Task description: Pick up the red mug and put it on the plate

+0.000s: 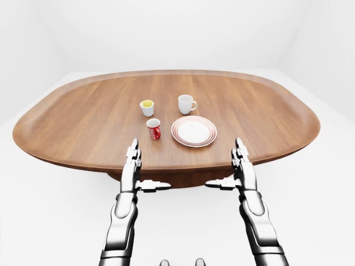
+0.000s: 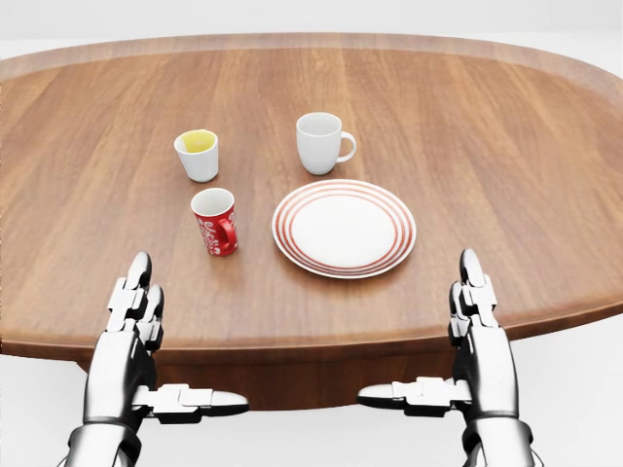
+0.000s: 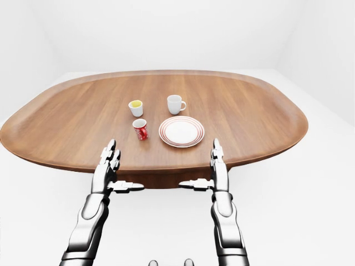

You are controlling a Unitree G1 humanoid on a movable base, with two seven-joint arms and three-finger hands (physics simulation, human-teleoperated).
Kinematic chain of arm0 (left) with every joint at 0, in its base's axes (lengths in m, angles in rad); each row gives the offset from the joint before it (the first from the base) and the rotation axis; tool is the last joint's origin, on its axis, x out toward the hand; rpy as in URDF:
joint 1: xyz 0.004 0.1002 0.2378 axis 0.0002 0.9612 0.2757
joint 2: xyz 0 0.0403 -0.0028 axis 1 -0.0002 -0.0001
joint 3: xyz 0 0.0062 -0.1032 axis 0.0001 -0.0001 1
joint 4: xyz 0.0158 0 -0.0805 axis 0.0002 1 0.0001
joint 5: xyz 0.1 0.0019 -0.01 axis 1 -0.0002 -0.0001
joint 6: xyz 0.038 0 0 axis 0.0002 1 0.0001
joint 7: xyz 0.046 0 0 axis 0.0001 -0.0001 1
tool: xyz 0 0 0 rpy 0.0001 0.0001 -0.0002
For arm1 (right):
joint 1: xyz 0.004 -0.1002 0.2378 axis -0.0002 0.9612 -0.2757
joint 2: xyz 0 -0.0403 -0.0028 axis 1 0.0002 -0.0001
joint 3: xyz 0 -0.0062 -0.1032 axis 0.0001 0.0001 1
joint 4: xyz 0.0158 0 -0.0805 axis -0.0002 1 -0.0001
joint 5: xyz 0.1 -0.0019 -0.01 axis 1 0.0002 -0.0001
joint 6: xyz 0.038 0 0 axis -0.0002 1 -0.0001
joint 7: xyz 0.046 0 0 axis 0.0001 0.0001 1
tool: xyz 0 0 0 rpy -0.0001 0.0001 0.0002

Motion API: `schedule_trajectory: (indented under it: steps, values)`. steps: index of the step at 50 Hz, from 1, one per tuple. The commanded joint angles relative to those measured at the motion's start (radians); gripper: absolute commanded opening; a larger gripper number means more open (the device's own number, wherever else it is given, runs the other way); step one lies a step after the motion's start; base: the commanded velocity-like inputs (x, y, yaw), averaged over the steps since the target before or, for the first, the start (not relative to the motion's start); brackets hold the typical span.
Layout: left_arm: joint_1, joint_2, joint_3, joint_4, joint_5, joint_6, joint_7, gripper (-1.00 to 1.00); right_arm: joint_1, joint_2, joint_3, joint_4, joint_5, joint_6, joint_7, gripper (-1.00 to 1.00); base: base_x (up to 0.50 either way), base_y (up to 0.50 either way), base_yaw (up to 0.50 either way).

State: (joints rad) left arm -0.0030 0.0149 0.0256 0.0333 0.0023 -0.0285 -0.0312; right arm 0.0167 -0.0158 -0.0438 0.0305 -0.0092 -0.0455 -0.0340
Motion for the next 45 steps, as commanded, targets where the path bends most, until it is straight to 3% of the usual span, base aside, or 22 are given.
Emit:
schedule_trajectory:
  steps: [1,28,45]
  values:
    - [-0.001,0.000,0.000,0.005,0.003,-0.004,0.002,1.00,0.001,-0.002,-0.002,0.006,-0.007,-0.008,-0.003,1.00,0.00,0.24,0.00]
    - [-0.003,0.000,0.000,0.011,0.005,-0.004,0.005,1.00,-0.013,-0.003,-0.003,0.037,-0.003,-0.027,0.002,1.00,0.00,0.25,0.00]
    - [-0.006,0.000,0.002,0.013,-0.001,0.001,0.004,1.00,-0.025,-0.003,-0.011,0.052,0.010,-0.012,-0.009,1.00,0.00,0.18,0.00]
